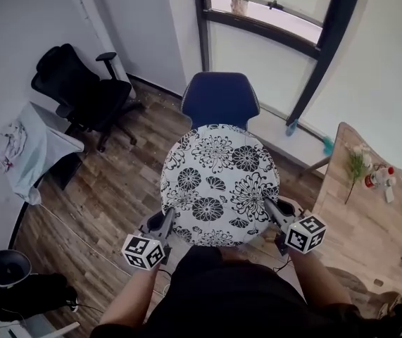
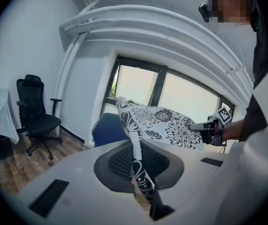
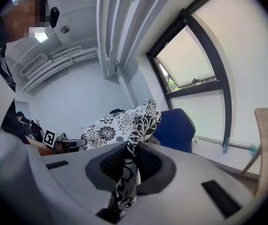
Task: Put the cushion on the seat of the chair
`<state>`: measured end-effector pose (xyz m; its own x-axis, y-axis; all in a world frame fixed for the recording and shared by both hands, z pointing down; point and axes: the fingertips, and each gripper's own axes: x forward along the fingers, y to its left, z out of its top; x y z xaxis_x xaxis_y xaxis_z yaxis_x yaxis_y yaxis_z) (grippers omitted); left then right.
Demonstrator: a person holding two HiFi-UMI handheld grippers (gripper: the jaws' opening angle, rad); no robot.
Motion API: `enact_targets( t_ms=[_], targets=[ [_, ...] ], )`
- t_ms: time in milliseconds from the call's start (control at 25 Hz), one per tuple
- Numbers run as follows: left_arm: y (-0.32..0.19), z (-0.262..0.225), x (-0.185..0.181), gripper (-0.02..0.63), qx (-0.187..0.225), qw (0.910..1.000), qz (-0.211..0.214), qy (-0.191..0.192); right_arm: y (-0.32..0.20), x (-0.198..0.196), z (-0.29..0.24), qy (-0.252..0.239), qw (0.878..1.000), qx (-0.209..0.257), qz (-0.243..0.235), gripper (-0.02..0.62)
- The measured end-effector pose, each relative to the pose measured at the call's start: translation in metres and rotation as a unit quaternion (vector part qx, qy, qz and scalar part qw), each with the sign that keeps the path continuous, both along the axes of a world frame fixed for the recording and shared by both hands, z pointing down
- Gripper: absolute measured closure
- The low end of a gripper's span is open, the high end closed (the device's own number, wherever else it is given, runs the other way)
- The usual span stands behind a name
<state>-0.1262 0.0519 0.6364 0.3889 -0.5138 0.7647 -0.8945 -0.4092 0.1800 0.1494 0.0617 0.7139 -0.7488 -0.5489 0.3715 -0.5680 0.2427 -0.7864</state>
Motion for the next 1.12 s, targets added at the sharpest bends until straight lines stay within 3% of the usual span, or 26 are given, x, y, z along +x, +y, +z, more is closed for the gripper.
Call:
enact_targets(
  t_ms=[360, 600, 880, 1000, 1120],
  targets=[
    [-0.004, 0.025, -0.014, 0.578, 0.004, 0.9991, 0.023, 0.035, 0.003, -0.015, 0.013, 0.026, 1.000, 0.009, 0.014, 0.551],
    [-0.028, 0.052, -0.023, 0.578, -0.019, 0.9974, 0.069, -0.005, -0.009, -0.026, 0.015, 0.024, 0.999, -0.007, 0.038, 0.551],
    [-0.097, 0.100, -0.034, 0.578, -0.044, 0.9957, 0.082, -0.002, -0.068, -0.042, 0.058, 0.023, 0.998, -0.032, 0.049, 0.551],
    [-0.104, 0.117, -0.029, 0.578, -0.048, 0.9947, 0.091, -0.010, -0.070, -0.032, 0.079, 0.027, 0.997, -0.043, 0.057, 0.551],
    [-0.087, 0.102, -0.024, 0.578, -0.042, 0.9945, 0.096, 0.011, -0.050, -0.026, 0.064, 0.035, 0.996, -0.043, 0.067, 0.551]
  ],
)
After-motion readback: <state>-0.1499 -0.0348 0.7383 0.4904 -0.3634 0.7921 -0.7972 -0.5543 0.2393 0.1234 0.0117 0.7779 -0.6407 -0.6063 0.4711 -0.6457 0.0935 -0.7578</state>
